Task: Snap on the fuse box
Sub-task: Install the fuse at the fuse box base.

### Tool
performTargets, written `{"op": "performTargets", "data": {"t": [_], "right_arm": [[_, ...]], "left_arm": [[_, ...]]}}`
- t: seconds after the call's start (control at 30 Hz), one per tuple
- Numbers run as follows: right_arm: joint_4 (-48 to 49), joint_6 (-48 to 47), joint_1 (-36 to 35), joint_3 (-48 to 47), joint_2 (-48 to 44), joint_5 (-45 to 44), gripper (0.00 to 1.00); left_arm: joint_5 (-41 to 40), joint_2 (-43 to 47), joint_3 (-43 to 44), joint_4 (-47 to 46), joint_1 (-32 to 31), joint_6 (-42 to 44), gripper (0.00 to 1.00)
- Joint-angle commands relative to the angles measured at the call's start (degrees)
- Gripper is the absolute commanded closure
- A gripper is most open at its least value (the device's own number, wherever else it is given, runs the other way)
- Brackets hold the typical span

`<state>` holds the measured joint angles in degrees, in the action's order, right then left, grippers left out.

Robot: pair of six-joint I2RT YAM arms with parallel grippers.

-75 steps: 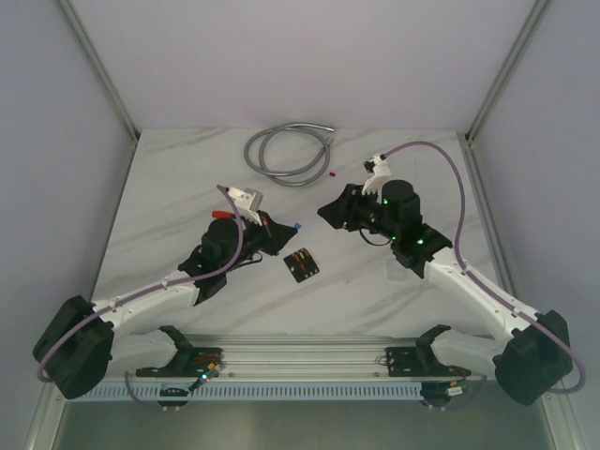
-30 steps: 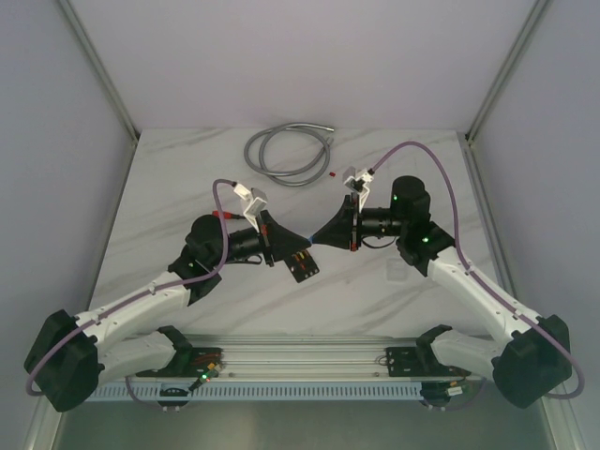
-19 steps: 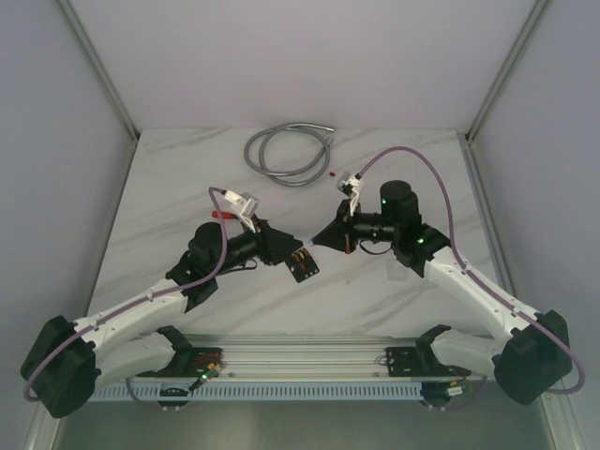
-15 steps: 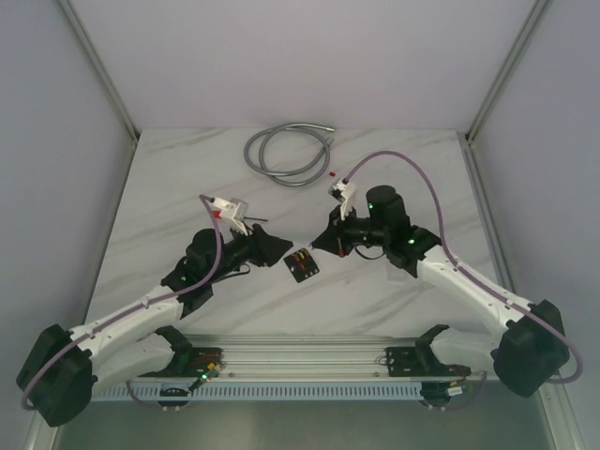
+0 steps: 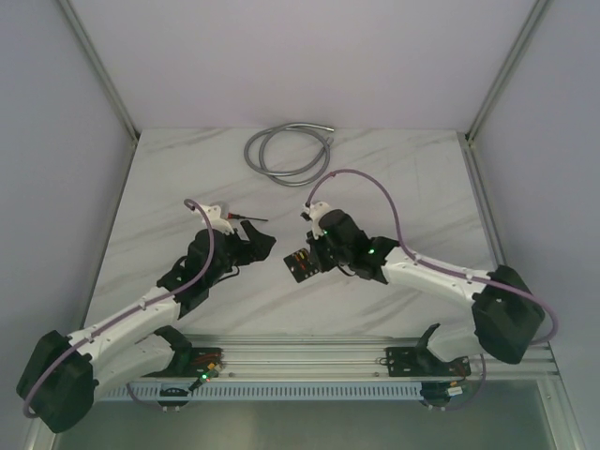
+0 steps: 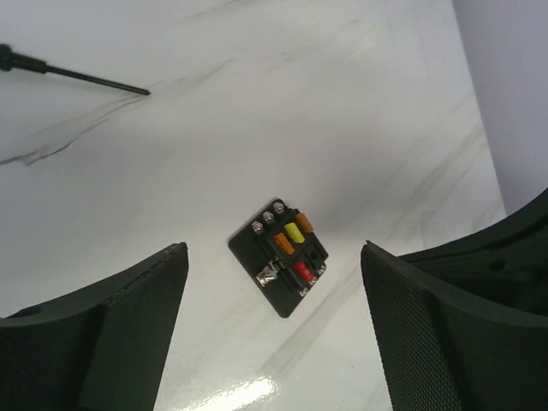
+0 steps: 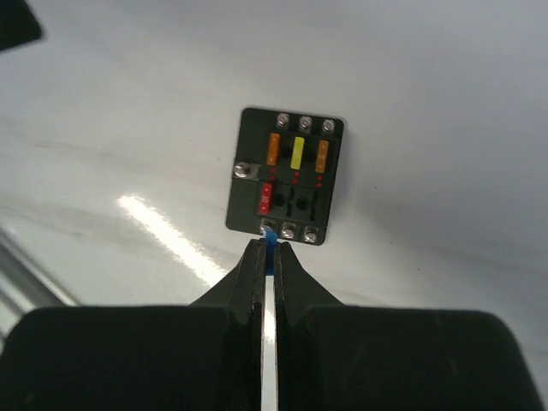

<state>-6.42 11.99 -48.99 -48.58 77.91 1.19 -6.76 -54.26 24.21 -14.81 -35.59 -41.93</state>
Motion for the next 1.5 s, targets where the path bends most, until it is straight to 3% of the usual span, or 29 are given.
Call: {"op": "performTargets", "data": {"t": [0.0,0.13,0.53,1.47], "right_arm": [[0.39,2.23,-2.48,-1.65,4.55,-9.64,1.0],[-0.23,3.23,-4.79,-3.16,7.98,-13.59,1.0],[0.61,4.85,-7.44,-5.93,13.54,-20.18,1.0],[-1.5,6.38,-7.69,-7.54,19.27,-20.67,1.0]], "left_arm": [[-2.61,-0.66,0.08,2.96,0.83,-2.04,0.08],[-3.46,-0.76,0.0,3.92,1.32,-2.8,0.0],[-2.91,-1.73,0.06,4.53,2.37,-3.93,0.0],[-2.73,-1.99,-0.02,5.32,3.16,-5.1,0.0]]}}
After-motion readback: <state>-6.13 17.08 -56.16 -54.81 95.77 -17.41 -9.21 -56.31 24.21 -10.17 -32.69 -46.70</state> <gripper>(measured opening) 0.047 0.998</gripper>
